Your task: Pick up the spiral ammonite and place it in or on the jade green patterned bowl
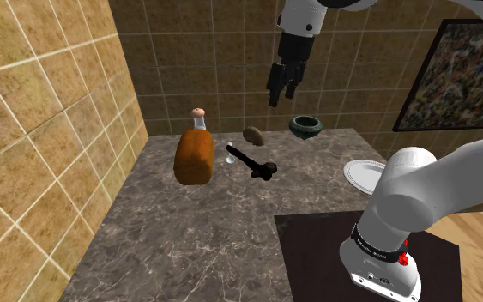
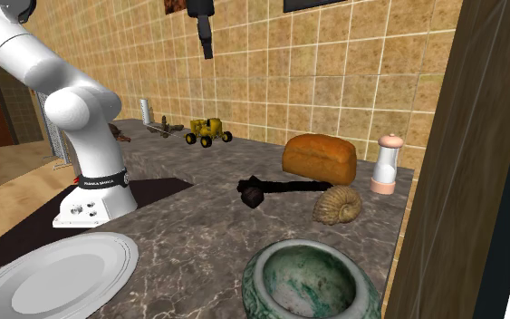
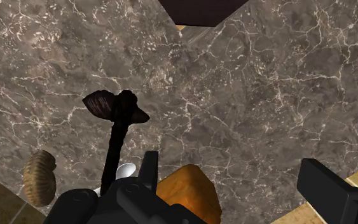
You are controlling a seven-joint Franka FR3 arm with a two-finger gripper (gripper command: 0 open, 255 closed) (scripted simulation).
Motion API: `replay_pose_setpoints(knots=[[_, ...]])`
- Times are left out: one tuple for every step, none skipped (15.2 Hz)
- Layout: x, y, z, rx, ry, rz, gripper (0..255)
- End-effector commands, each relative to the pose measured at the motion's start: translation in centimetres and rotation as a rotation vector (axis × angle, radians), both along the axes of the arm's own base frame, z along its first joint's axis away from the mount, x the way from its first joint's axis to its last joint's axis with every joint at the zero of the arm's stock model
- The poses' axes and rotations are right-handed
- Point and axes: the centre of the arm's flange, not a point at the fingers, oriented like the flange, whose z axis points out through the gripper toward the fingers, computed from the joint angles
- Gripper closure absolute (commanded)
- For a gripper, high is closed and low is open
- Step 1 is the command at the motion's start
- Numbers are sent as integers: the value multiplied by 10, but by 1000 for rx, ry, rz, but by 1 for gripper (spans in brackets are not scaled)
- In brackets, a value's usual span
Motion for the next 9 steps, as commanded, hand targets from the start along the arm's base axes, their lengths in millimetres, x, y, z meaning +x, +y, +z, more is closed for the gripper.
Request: replay_pose_setpoints(knots=[[0,0,0,0,0,0,0],[8,-7,-8,-2,2,1,0],[16,-14,-15,-5,4,1,0],[24,-21,-23,-7,6,2,0],[33,-28,-30,-10,8,2,0],[41,-35,-38,-12,10,3,0],[49,-42,-45,-15,12,3,0],[57,-49,-53,-17,14,4,0],[65,-56,-60,-20,16,5,0]])
